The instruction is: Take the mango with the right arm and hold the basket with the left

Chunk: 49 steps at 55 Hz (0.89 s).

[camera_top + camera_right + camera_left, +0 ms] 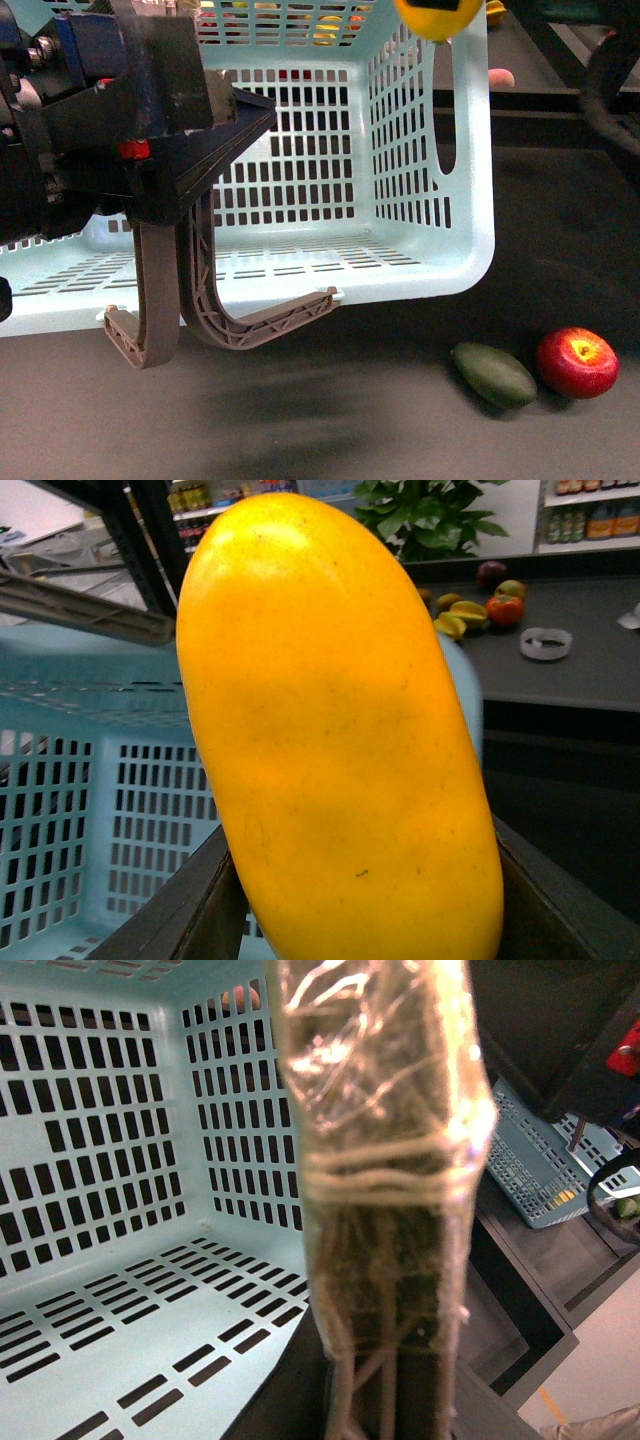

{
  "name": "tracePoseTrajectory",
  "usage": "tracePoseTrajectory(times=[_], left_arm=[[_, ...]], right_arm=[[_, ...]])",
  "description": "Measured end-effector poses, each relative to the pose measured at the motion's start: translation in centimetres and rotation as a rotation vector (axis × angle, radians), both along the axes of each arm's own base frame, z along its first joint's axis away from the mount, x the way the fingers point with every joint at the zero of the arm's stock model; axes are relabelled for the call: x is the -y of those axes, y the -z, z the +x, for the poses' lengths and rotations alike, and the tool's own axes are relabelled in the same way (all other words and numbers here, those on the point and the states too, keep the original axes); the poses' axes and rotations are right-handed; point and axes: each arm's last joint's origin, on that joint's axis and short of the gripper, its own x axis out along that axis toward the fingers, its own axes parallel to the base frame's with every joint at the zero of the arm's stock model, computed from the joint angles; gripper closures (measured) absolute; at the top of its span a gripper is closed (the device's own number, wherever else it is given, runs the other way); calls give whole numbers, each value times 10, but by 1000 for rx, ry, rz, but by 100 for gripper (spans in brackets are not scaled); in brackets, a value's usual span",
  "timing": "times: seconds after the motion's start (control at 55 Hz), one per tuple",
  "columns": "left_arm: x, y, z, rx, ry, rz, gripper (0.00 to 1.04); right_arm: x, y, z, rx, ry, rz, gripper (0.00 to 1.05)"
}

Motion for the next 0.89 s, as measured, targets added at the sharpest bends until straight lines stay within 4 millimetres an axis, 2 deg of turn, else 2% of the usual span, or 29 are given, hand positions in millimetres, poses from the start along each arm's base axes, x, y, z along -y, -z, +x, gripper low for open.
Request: tracePoseTrajectory(times=[0.146,0.4,0.51,0.692,0.801,0.892], left_arm=[[0,0,0,0,0,0,96],[0,0,0,0,0,0,96],[0,0,0,0,0,0,96],[0,0,0,0,0,0,96],[0,2,0,-13,1,-3,96],[0,2,0,-17,-1,-5,96]], right_arm=[[-17,7,6,-26,-14,-9,48],[-31,23,15,-68,2,-26,48],[-32,23,15,-54,18,-22,32],[-24,1,5,21,115,-6,6],[-13,-16,-9,79,190,-8,9],[2,-34,-30,134,270,12,8]])
